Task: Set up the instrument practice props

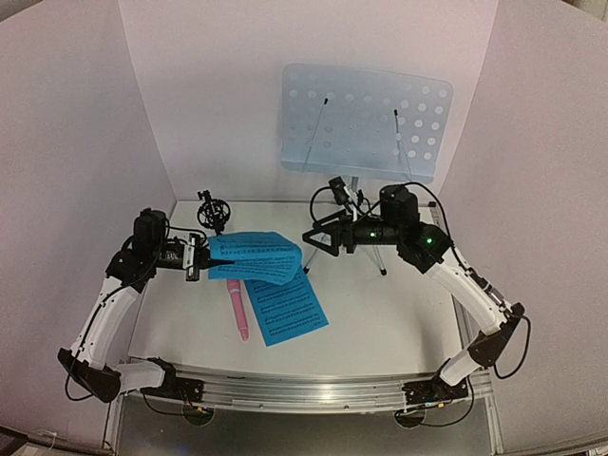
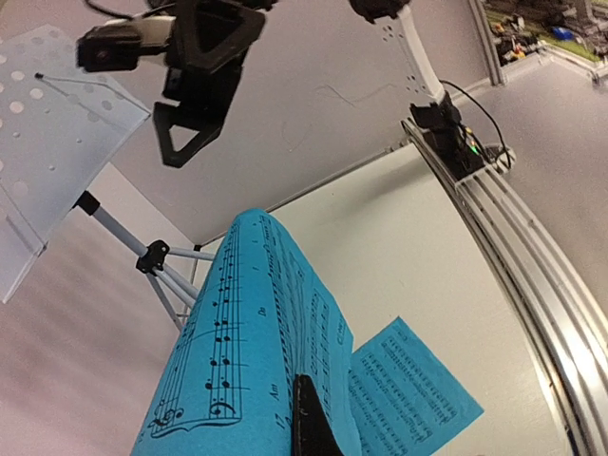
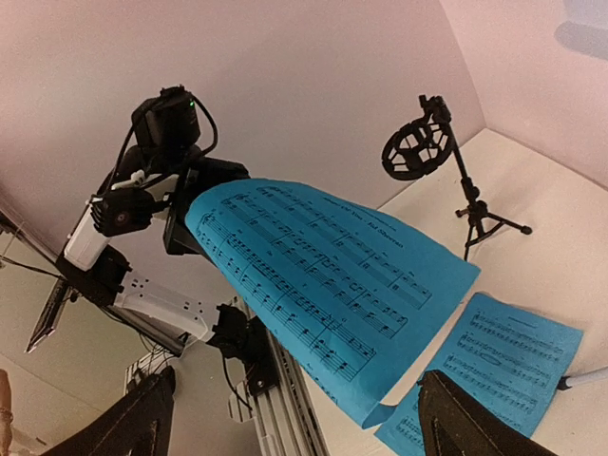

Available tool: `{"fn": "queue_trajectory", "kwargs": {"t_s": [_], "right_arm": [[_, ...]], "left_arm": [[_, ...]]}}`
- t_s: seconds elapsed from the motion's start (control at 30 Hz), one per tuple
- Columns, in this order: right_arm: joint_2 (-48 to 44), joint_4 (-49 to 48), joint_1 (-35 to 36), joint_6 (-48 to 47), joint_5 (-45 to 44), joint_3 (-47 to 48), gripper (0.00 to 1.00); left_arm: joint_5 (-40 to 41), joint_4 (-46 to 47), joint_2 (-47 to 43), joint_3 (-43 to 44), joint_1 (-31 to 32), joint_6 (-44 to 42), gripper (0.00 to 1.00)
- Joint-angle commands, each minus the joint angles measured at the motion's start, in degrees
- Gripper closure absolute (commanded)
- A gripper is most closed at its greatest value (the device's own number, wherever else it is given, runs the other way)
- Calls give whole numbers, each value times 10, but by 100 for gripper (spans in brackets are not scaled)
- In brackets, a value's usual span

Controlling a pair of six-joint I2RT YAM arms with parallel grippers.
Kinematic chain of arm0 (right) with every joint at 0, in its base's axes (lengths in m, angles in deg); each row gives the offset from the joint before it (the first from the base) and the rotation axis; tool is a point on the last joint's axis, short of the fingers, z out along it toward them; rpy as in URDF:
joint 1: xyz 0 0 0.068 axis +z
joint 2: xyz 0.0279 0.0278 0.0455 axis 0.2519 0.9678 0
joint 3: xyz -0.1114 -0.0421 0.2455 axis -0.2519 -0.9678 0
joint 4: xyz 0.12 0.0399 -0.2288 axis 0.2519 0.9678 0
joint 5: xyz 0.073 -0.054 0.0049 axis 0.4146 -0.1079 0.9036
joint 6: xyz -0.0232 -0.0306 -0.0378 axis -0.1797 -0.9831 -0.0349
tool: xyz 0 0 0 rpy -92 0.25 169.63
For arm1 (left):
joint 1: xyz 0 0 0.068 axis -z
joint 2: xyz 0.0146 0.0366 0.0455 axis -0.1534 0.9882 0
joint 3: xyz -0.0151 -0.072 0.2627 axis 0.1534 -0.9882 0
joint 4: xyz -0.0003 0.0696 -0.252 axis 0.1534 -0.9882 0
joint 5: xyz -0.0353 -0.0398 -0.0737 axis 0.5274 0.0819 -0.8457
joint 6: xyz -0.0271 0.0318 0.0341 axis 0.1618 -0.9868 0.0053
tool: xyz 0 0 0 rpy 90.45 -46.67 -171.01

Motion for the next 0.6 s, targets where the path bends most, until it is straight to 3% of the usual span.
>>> {"fn": "queue_trajectory", "kwargs": {"t_s": [0.0, 0.2, 0.37, 0.57], "right_arm": [[61, 13, 4, 11, 59, 28, 13], [73, 12, 2, 31, 74, 12, 12], [91, -4, 2, 75, 107, -10, 12], [101, -109, 2, 160, 172, -68, 13]], "left_arm": [[-9, -98, 7, 46, 11, -196, 100], [11, -155, 11, 53, 19, -335, 100], [20, -153, 11, 48, 26, -378, 100], [35, -132, 3, 26, 29, -418, 100]]}}
